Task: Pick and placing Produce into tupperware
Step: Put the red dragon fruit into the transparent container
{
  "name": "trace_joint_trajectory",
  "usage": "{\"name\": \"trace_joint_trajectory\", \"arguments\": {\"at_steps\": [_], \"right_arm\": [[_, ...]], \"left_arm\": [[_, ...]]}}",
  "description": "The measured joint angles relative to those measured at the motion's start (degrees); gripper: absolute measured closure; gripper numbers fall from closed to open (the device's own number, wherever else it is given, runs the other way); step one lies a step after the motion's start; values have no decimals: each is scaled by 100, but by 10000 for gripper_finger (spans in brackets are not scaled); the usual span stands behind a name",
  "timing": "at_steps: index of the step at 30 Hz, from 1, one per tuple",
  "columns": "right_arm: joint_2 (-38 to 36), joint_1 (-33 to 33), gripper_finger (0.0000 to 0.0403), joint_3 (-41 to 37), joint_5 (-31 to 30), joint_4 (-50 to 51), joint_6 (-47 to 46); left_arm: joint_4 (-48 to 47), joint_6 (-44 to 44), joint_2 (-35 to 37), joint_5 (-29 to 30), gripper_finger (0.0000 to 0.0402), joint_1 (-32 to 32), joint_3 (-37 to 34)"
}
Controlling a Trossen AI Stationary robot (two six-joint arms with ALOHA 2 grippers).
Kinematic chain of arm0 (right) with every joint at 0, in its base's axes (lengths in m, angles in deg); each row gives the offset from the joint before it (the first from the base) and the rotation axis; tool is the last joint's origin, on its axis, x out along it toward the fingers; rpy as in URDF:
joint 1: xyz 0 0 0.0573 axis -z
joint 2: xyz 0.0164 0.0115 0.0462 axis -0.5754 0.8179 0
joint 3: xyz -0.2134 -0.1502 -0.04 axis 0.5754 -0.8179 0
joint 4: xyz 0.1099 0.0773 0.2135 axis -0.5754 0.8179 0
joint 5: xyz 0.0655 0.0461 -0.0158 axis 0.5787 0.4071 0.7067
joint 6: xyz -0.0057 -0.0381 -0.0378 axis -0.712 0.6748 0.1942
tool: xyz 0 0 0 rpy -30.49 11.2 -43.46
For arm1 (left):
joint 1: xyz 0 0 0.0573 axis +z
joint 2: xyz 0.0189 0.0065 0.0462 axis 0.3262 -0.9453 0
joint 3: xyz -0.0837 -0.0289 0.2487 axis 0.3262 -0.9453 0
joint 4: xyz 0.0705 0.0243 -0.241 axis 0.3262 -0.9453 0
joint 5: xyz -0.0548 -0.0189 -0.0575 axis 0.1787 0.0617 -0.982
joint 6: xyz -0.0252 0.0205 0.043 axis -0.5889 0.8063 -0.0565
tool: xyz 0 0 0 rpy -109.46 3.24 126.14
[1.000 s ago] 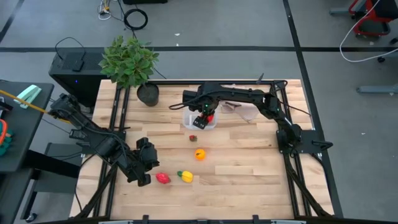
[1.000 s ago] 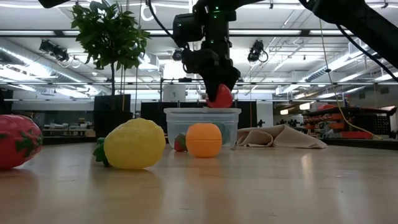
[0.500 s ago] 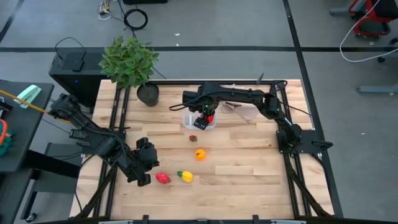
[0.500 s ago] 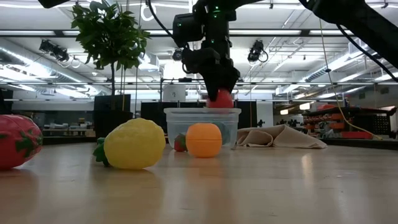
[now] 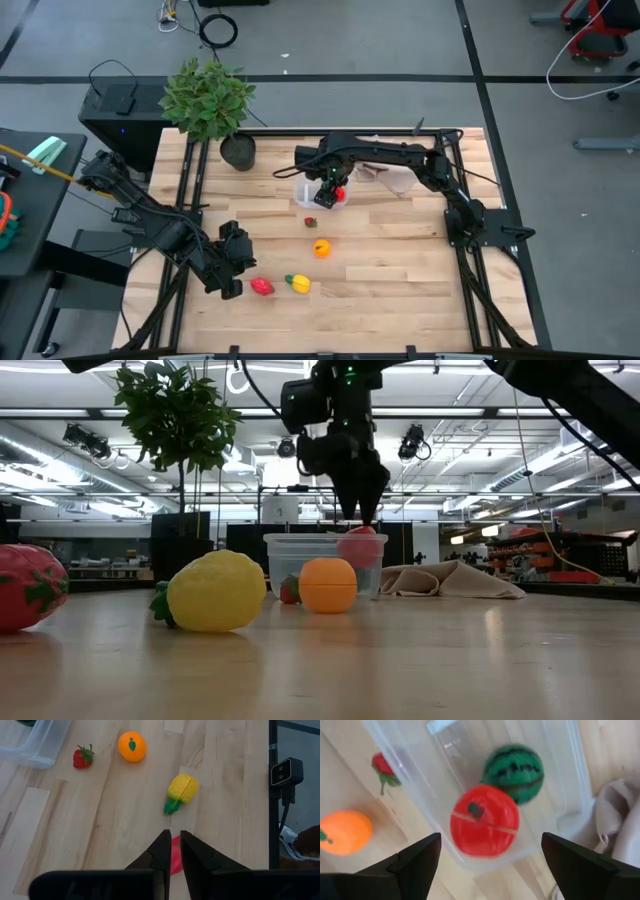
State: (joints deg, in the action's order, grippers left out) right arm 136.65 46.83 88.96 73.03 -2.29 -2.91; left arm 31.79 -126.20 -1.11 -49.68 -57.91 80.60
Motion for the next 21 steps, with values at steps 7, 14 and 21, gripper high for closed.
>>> {"name": "trace_joint_trajectory", "arguments": {"at_steps": [7, 14, 21], "right_arm": [[-624, -40, 66, 92, -46, 327, -69], [-1583, -465, 81, 92, -45, 325, -735], [-2174, -1408, 132, 92, -180, 325, -1745]], "left_arm": [[-18, 87, -4, 4, 349, 1, 0], [-17, 94, -4, 2, 349, 2, 0], [-13, 98, -4, 0, 349, 2, 0]]}}
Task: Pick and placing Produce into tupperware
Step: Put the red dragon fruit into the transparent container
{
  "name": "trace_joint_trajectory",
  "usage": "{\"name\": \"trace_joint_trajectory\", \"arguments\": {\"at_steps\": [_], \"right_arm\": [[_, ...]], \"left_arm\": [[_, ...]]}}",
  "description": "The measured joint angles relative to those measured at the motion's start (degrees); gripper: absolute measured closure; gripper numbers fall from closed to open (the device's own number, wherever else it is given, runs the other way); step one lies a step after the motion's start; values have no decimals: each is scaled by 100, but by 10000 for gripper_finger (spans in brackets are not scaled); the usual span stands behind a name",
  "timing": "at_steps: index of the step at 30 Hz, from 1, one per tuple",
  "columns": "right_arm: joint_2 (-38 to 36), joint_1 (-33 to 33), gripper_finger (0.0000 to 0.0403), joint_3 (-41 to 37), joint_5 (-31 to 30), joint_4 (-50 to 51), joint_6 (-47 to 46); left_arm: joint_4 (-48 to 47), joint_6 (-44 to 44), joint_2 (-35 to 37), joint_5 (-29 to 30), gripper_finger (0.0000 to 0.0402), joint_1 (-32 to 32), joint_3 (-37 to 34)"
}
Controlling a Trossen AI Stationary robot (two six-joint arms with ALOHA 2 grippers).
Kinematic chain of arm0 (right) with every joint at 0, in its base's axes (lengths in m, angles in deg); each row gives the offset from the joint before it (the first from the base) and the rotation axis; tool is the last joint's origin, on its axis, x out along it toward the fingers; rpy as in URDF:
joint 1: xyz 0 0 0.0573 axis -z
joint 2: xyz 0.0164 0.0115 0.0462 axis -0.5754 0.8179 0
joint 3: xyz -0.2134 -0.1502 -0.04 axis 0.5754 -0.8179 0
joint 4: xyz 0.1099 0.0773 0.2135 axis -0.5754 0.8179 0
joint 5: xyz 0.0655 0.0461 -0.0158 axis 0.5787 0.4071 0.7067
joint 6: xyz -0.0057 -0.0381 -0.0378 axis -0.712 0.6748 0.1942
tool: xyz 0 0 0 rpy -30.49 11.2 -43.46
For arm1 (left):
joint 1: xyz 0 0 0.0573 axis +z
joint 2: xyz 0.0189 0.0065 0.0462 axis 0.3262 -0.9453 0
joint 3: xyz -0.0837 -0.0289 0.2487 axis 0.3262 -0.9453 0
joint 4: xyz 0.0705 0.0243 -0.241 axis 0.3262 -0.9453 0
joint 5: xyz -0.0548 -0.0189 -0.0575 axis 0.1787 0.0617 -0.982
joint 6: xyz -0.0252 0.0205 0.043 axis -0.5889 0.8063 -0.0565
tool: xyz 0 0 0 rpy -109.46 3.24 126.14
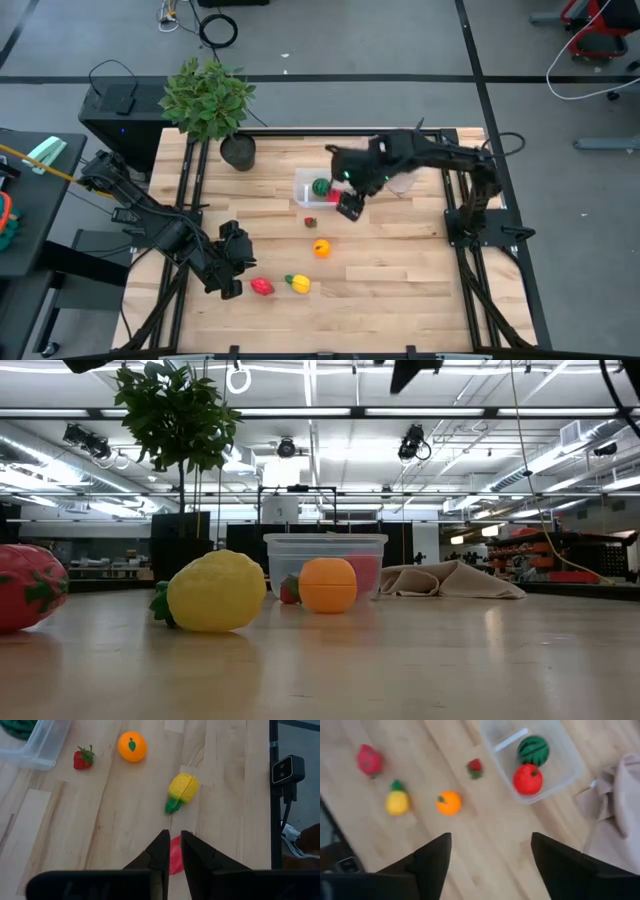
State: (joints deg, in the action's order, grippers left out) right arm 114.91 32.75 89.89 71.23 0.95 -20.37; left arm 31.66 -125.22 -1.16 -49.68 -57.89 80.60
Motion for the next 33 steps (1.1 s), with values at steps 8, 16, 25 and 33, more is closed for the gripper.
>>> {"name": "trace_joint_trajectory", "arguments": {"at_steps": [8, 16, 25, 33], "right_arm": [[124, -1401, 214, -4, -385, -2, -1019], [515, -2559, 261, -7, -944, -4, -1540], [729, -3002, 254, -7, -1304, -7, -2073], [727, -3109, 239, -7, -1378, -2, -2161]], "left_arm": [[4, 9, 0, -2, 349, 0, 0], [8, 589, -2, -182, 331, -64, 0], [-23, 1330, -408, -1648, 272, 771, 231], [-625, 1897, -1311, -2439, 224, 1092, 658]]}}
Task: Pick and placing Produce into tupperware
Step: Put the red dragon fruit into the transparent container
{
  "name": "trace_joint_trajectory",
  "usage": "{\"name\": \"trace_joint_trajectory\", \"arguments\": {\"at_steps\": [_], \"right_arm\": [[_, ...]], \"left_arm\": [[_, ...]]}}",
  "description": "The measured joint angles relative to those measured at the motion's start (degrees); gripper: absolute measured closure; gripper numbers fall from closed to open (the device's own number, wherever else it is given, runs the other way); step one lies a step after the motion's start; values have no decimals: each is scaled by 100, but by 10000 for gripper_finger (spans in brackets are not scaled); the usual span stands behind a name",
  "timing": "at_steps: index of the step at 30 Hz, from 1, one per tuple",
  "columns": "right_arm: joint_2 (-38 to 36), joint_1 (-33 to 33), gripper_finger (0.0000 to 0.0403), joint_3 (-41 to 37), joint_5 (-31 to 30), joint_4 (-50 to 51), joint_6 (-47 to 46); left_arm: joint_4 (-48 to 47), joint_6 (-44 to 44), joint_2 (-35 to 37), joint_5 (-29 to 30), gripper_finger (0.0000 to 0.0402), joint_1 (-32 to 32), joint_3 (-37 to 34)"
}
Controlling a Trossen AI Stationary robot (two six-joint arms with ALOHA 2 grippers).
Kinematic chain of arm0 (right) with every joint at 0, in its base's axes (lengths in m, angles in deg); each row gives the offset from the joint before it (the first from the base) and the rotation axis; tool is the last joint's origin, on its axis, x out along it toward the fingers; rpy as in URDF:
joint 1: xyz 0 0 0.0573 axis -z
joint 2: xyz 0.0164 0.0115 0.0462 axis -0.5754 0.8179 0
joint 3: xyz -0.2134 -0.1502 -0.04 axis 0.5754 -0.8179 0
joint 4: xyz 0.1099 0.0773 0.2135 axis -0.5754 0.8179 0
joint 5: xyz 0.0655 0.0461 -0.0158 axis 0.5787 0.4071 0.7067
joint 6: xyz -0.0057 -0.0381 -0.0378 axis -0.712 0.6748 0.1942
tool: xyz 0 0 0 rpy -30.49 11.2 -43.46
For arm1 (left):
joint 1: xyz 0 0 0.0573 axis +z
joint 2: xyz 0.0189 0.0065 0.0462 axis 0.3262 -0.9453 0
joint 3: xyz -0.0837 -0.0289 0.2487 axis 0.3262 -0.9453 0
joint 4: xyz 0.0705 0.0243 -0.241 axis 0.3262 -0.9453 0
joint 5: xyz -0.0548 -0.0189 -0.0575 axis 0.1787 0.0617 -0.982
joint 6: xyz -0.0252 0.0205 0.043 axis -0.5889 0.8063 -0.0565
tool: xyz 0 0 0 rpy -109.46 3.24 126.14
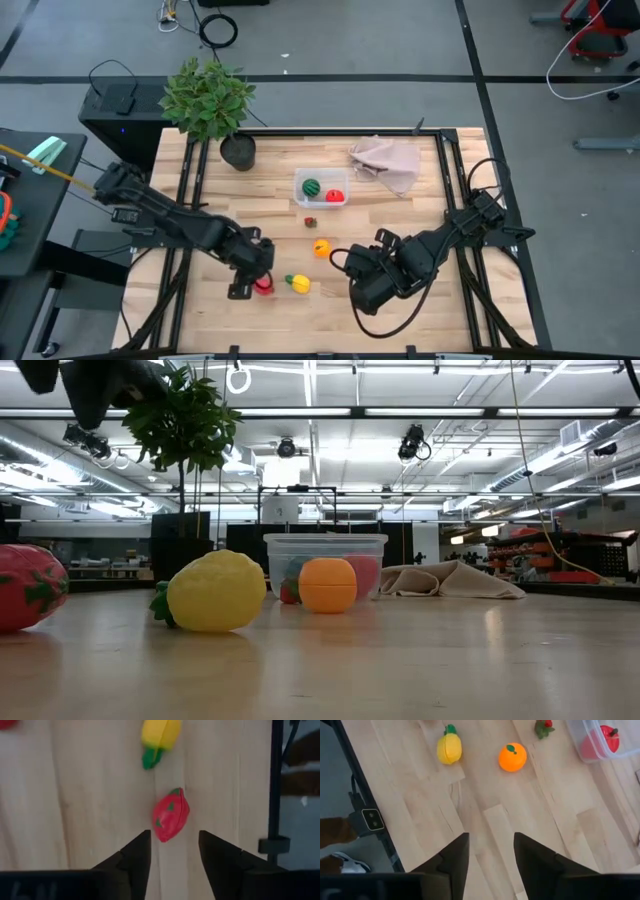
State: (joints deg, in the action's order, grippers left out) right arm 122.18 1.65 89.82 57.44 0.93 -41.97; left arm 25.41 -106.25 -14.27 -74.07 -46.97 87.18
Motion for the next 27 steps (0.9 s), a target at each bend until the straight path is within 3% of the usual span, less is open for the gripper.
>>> {"name": "trace_joint_trajectory", "arguments": {"at_steps": [5, 12, 19, 27], "right_arm": [[0, -15, 228, 0, -152, -1, -153], [0, -13, 219, 0, -203, -2, -208], [0, -9, 215, 0, -260, -44, -205], [0, -9, 212, 0, -267, -88, -196]], "left_arm": [[73, 378, -370, 6, 193, -63, 192], [227, -131, -463, 11, 160, -156, 192], [611, 164, -579, 47, 117, -352, 176], [518, 646, -1302, 67, 91, -532, 169]]}}
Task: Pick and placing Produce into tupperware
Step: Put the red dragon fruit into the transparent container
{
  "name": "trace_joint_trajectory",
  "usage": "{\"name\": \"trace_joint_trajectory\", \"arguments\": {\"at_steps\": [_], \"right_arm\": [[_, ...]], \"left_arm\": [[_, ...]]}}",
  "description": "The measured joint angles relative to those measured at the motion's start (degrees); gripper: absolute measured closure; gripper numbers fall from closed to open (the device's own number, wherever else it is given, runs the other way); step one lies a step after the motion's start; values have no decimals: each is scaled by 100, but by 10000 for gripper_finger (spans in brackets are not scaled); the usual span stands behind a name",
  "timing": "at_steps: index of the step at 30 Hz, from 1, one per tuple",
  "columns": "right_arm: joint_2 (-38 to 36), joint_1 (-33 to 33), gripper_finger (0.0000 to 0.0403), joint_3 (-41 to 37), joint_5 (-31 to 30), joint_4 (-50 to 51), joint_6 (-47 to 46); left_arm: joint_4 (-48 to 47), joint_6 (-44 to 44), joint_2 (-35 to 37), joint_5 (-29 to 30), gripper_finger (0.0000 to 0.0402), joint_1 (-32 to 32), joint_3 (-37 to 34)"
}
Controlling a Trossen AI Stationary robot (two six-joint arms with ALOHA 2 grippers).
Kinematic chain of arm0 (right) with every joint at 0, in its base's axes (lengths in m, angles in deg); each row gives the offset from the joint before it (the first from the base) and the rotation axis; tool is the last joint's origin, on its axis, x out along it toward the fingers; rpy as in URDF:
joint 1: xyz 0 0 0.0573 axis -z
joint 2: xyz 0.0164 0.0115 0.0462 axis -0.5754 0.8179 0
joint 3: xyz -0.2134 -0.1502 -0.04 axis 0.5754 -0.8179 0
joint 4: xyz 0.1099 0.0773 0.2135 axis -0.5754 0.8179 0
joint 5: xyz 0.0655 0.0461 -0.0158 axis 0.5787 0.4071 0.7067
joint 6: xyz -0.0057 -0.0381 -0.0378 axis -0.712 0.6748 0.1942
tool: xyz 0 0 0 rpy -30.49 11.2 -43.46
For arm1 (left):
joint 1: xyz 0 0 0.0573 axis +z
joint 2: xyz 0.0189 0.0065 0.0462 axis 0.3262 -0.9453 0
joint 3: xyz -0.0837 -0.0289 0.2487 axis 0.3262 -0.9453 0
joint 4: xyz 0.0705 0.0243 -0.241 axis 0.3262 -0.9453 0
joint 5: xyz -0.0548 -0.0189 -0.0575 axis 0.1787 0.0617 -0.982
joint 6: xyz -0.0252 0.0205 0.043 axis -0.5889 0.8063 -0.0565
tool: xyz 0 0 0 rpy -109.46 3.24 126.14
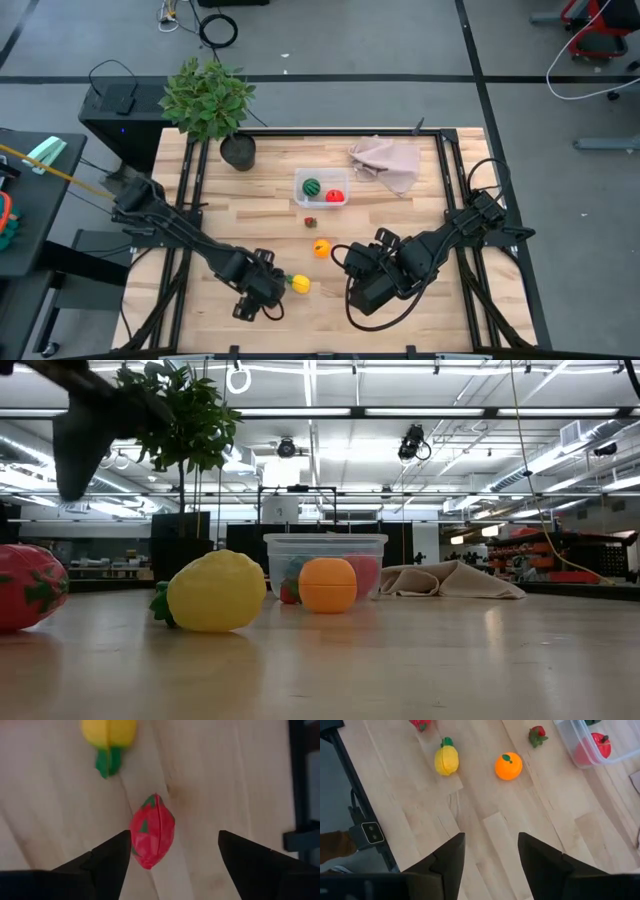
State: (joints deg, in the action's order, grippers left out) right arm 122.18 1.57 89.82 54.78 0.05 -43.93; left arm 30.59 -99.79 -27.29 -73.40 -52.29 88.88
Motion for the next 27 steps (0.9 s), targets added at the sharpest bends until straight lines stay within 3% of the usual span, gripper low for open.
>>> {"name": "trace_joint_trajectory", "arguments": {"at_steps": [16, 27], "right_arm": [[0, -9, 208, 0, 0, -115, -12], [0, -11, 208, 0, -20, -113, 1]], "left_arm": [[-69, 8, -350, 19, 7, 196, -1], [-75, -293, -366, 85, 12, 236, -1]]}}
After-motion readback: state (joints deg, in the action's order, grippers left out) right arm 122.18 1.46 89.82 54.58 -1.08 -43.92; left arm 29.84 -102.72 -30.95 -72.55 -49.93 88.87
